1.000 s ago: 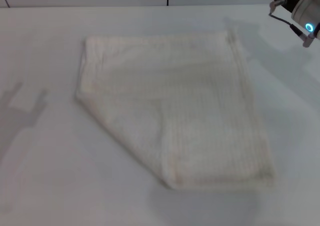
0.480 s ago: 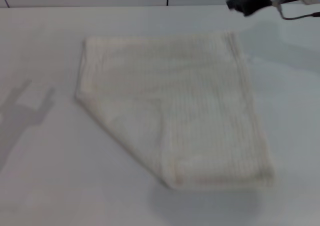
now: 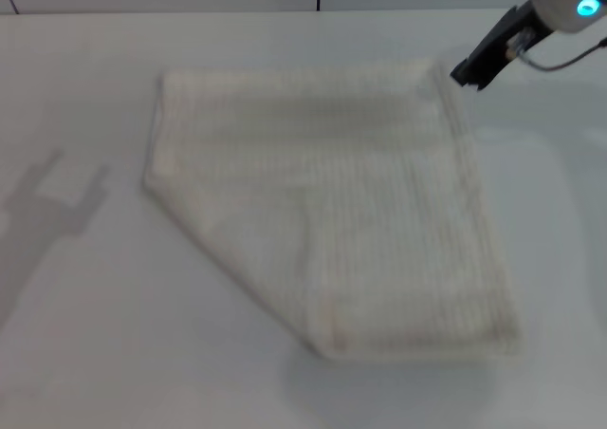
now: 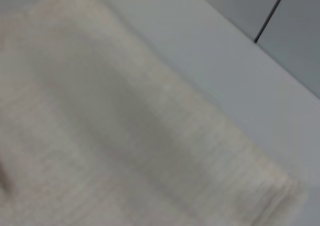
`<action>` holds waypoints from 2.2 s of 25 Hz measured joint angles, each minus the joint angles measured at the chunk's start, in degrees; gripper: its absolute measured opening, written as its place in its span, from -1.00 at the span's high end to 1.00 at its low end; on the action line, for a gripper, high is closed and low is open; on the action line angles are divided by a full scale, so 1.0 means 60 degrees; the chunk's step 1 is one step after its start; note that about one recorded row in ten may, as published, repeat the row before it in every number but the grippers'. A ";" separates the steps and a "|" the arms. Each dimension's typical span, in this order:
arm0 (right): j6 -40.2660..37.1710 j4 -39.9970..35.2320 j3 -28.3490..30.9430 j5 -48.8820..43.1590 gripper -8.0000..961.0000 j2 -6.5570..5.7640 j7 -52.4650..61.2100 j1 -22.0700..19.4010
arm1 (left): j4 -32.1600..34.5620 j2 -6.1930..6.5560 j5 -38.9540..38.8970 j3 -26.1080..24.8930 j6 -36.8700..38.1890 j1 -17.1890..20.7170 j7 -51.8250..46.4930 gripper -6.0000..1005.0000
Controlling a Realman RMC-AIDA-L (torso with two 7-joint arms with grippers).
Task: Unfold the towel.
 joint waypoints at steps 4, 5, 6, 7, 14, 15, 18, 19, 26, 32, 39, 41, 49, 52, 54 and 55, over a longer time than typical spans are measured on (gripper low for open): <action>0.0434 0.0153 -0.0009 -0.0166 0.99 0.0339 0.0027 -0.0202 | -0.0010 -0.0002 0.0000 0.0036 -0.0031 0.0001 0.0026 -0.42; 0.0538 0.0214 -0.0025 -0.0171 0.99 0.0381 0.0030 -0.0257 | 0.0000 -0.0004 0.0000 0.0083 -0.0082 0.0004 0.0028 -0.42; 0.0623 0.0262 -0.0050 -0.0173 0.99 0.0415 0.0035 -0.0310 | 0.0000 -0.0004 0.0000 0.0083 -0.0082 0.0004 0.0028 -0.42; 0.0700 0.0290 -0.0069 -0.0176 0.99 0.0431 0.0040 -0.0362 | 0.0015 -0.0005 0.0000 0.0107 -0.0111 -0.0005 0.0030 -0.42; 0.1183 0.0685 -0.0088 -0.0183 0.98 0.0485 0.0072 -0.0567 | 0.0026 -0.0008 0.0000 0.0182 -0.0252 -0.0133 0.0035 -0.42; 0.1276 0.0772 -0.0088 -0.0182 0.98 0.0492 0.0073 -0.0585 | 0.0026 -0.0007 0.0000 0.0224 -0.0288 -0.0179 0.0036 -0.42; 0.1515 0.1015 -0.0087 -0.0179 0.98 0.0493 0.0076 -0.0594 | 0.0034 0.0002 0.0001 0.0268 -0.0346 -0.0245 0.0038 -0.42; 0.1585 0.1087 -0.0088 -0.0180 0.98 0.0494 0.0077 -0.0594 | 0.0038 0.0002 0.0001 0.0270 -0.0368 -0.0269 0.0039 -0.42; 0.1913 0.1456 -0.0087 -0.0193 0.98 0.0494 0.0079 -0.0595 | 0.0041 0.0004 0.0000 0.0329 -0.0472 -0.0375 0.0041 -0.42; 0.2133 0.1584 -0.0087 -0.0176 0.98 0.0493 0.0078 -0.0609 | 0.0041 -0.0002 0.0000 0.0611 -0.0635 -0.0514 0.0042 -0.41; 0.2484 0.1741 -0.0087 -0.0128 0.98 0.0502 0.0077 -0.0593 | 0.0062 0.0003 0.0002 0.1223 -0.0894 -0.0746 0.0046 -0.41; 0.2532 0.1746 -0.0087 -0.0111 0.98 0.0514 0.0077 -0.0586 | 0.0068 0.0000 0.0001 0.1325 -0.0939 -0.0792 0.0052 -0.41; 0.2671 0.1916 -0.0452 0.0370 0.98 0.0538 0.0031 -0.0572 | 0.0084 -0.0016 0.0000 0.1602 -0.1046 -0.0841 0.0056 -0.41; 0.2766 0.2122 -0.0476 0.0375 0.99 0.0537 0.0032 -0.0523 | 0.0084 -0.0018 0.0000 0.1673 -0.1064 -0.0841 0.0056 -0.41; 0.2776 0.2161 -0.0480 0.0377 0.99 0.0538 0.0032 -0.0530 | 0.0084 -0.0021 0.0000 0.1709 -0.1075 -0.0837 0.0042 -0.41; 0.2778 0.2163 -0.0481 0.0378 0.99 0.0538 0.0032 -0.0543 | 0.0084 -0.0022 0.0000 0.1711 -0.1076 -0.0830 0.0031 -0.41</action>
